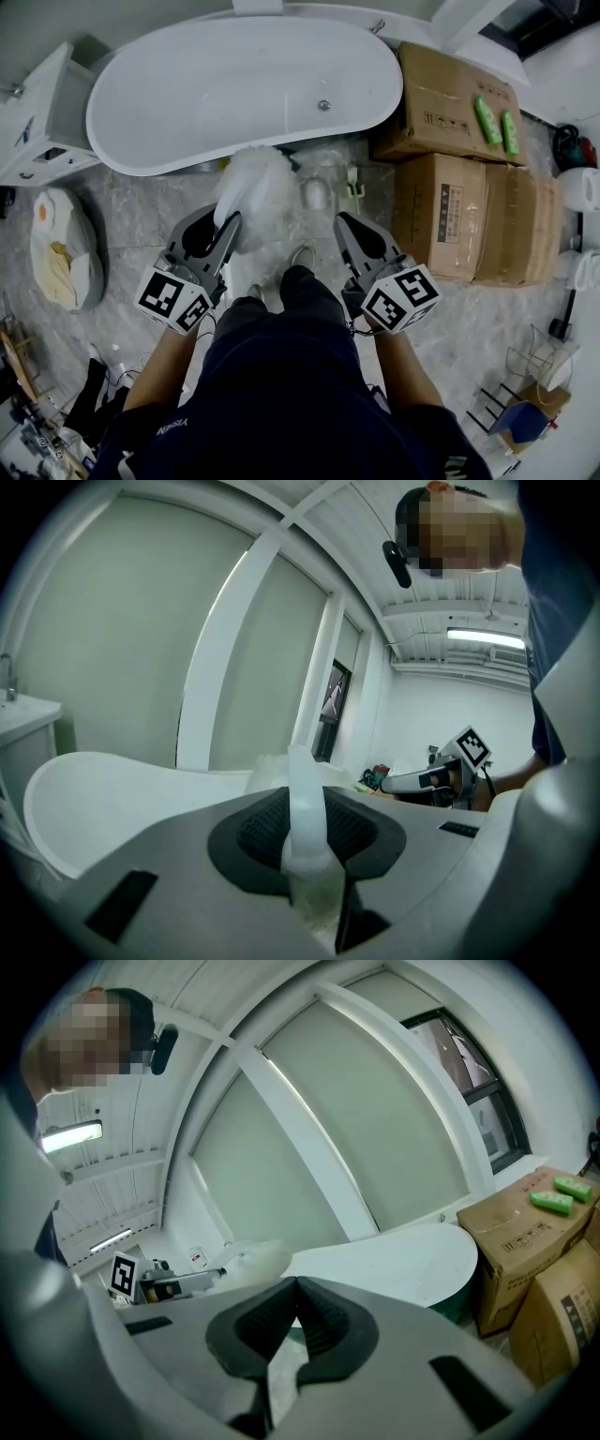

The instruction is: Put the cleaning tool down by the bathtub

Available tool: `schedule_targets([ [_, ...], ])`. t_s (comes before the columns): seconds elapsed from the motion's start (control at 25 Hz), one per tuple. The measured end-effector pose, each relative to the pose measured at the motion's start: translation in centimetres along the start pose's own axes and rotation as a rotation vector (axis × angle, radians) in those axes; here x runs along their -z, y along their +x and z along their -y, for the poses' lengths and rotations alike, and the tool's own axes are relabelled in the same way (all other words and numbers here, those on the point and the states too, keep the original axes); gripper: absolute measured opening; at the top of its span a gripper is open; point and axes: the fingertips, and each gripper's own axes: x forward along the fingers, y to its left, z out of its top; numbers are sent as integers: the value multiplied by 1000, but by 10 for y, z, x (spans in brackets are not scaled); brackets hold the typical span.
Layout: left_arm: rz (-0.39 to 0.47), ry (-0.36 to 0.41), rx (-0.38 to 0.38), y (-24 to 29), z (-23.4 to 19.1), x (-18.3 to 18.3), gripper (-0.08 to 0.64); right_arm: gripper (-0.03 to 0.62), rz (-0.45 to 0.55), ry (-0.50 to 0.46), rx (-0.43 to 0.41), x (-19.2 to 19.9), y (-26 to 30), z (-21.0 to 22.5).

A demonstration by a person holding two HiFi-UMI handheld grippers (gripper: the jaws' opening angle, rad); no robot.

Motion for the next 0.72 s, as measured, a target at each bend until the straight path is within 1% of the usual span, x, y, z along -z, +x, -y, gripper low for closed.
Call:
schedule_targets([
  [0.16,-35,9,-8,29,-7,11,110,5,-30,0,9,5,14,30],
  [0.32,-99,17,11,58,-15,40,110,5,-56,11,33,22,30,62],
  [0.52,-186,13,41,94,-34,96,110,5,-81,29,86,58,55,99],
  [0.72,-260,19,94,132,-54,164,110,5,-101,49,140,104,79,134],
])
